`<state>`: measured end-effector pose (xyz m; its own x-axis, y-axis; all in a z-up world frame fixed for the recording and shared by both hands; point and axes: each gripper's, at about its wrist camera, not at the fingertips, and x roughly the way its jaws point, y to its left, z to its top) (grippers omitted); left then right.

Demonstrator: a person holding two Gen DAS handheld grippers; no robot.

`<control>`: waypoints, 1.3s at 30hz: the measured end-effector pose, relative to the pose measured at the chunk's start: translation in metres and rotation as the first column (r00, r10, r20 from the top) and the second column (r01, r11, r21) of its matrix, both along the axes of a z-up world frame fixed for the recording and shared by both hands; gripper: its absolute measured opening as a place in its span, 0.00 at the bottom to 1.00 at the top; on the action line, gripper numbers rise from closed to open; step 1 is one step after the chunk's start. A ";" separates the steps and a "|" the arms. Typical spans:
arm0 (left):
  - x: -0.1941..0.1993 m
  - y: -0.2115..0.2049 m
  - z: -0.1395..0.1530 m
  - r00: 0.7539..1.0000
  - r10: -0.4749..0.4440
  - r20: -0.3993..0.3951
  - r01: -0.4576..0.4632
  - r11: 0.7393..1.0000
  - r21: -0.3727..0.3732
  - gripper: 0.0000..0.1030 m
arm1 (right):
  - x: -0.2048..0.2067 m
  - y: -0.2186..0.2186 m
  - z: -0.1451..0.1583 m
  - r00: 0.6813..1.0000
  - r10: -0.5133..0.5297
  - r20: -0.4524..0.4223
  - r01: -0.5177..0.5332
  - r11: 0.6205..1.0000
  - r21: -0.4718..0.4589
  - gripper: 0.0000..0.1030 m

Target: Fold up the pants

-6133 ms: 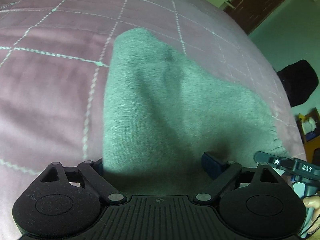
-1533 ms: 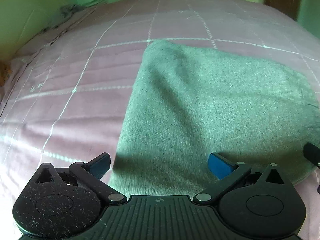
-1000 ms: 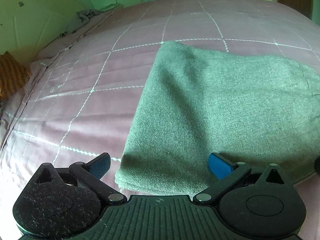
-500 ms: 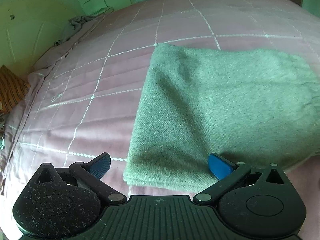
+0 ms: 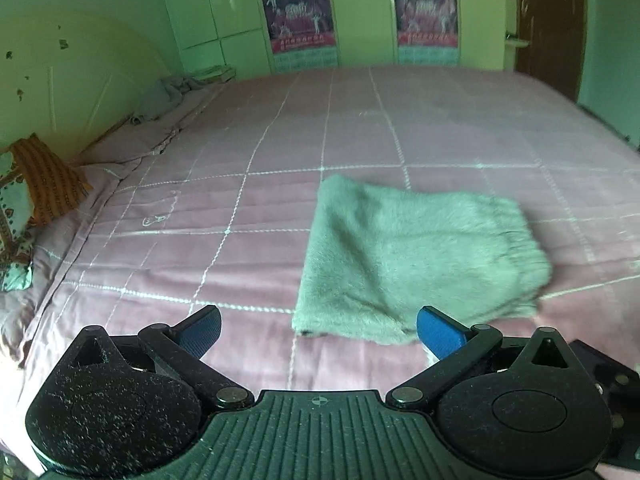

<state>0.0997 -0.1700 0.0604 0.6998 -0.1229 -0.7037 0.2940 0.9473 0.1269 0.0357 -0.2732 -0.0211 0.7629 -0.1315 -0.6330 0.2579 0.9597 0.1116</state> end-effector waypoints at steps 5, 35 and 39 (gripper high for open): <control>-0.054 0.032 0.032 0.999 0.004 0.035 -0.003 1.000 -0.026 1.00 | -0.051 0.016 0.041 0.996 -0.027 0.084 0.027 1.000 0.003 1.00; -0.150 0.052 0.056 0.998 -0.032 0.052 0.036 0.997 -0.075 1.00 | -0.154 0.049 0.087 0.969 -0.153 0.192 0.159 0.987 -0.015 1.00; -0.148 0.052 0.054 0.999 -0.032 0.040 0.035 0.996 -0.080 1.00 | -0.154 0.049 0.087 0.970 -0.152 0.191 0.156 0.988 -0.005 1.00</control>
<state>-0.0482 -0.1178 0.1141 0.7209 -0.2024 -0.6628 0.3224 0.9446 0.0622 -0.1180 -0.2244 0.0660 0.8381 -0.2679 -0.4751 0.3788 0.9126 0.1536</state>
